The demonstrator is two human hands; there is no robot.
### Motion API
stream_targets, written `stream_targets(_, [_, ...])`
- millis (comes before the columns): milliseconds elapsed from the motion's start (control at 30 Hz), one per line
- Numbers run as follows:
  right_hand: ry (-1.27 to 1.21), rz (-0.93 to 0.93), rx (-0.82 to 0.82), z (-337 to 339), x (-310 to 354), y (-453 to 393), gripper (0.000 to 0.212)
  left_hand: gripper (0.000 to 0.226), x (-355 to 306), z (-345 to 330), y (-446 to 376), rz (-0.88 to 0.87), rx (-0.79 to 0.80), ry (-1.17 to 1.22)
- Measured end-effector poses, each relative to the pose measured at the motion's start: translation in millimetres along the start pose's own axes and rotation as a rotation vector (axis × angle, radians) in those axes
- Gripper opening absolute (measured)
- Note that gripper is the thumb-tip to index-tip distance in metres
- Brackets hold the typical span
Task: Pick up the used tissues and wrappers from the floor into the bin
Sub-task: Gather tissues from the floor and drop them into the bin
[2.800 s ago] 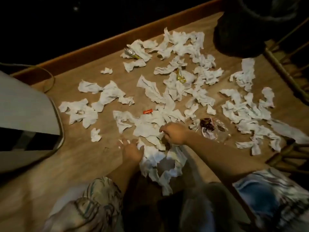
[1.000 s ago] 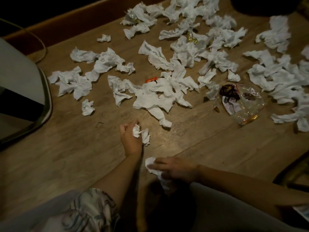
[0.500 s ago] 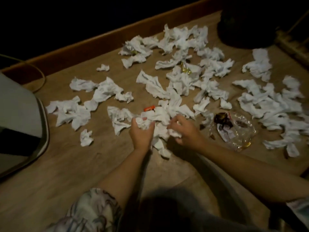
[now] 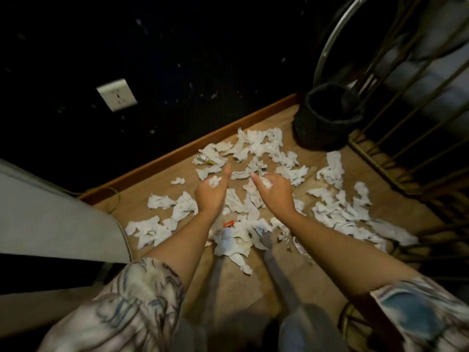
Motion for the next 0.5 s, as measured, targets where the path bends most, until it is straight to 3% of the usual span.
stream_targets(200, [-0.011,-0.246,-0.043,95,127,-23,0.047,0.071,-140,68,105,0.105,0.029,0.128])
stream_targets(333, [-0.020,-0.305,-0.079,157,203,-37,0.013,0.041,-219,111,156,0.024,0.109,0.095])
stream_targets(433, [-0.013,-0.348,-0.120,199,254,-51,0.017,0.053,-265,141,189,-0.040,0.168,0.108])
stream_targets(500, [-0.017,-0.376,-0.157,222,283,-60,0.017,0.046,-291,158,209,-0.103,0.172,0.120])
Point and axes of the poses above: each hand's wrist, its own y-axis away from the middle knuckle, its own z-axis out of the back of the hand, x = y × z, the point moved 2 cm from there along -y, towards the middle knuckle, and after that the axes turned 12 degrees about z, right-handed, at the moved point
